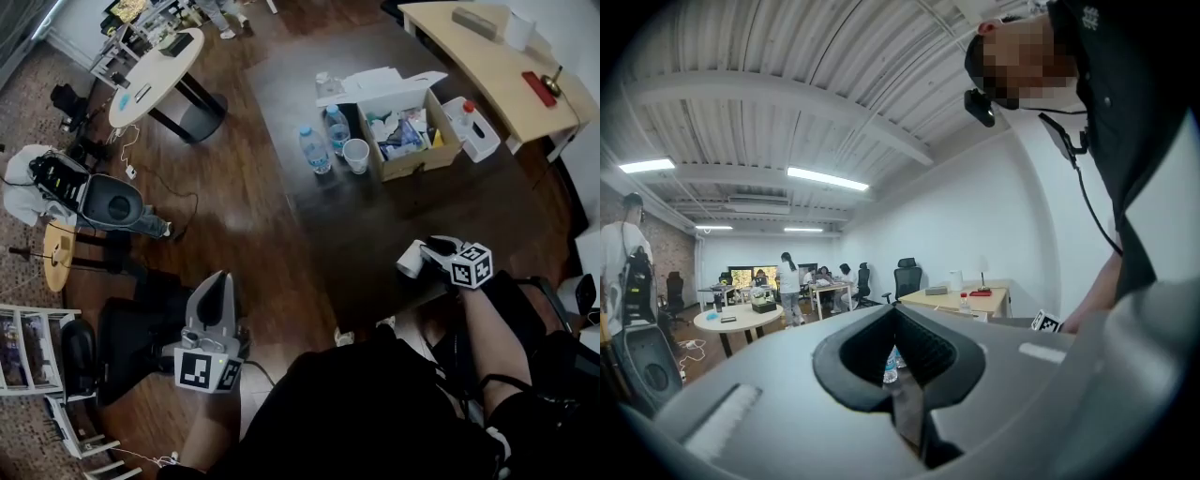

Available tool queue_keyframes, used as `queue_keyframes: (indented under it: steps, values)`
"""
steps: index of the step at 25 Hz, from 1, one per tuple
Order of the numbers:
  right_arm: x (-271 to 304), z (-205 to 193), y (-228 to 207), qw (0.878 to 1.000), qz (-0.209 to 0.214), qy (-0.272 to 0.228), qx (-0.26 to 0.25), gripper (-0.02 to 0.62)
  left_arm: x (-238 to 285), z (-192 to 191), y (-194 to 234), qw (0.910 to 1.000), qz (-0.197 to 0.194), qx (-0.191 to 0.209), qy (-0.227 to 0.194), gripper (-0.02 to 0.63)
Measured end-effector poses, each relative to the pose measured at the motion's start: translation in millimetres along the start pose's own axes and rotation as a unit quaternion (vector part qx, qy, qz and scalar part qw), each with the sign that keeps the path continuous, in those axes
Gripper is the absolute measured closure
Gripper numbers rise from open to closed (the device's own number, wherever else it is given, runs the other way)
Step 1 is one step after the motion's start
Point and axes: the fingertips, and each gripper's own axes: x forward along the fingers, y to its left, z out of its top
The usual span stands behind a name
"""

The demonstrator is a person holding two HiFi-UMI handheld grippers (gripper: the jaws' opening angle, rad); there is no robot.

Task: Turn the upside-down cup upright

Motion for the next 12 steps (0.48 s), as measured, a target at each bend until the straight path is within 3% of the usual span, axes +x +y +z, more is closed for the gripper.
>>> queue_keyframes:
  steps: [4,12]
  values:
    - [7.8,-9.7,0.5,0.997,0.044,0.008,0.06,0.453,1.1,4.7,-0.8,1.0,0.0,0.006,0.002,0.606]
    - [17.5,-3.2,12.8,0.999,0.044,0.023,0.012,0.488,2.9,5.1,-1.6,1.0,0.002,0.007,0.004,0.606]
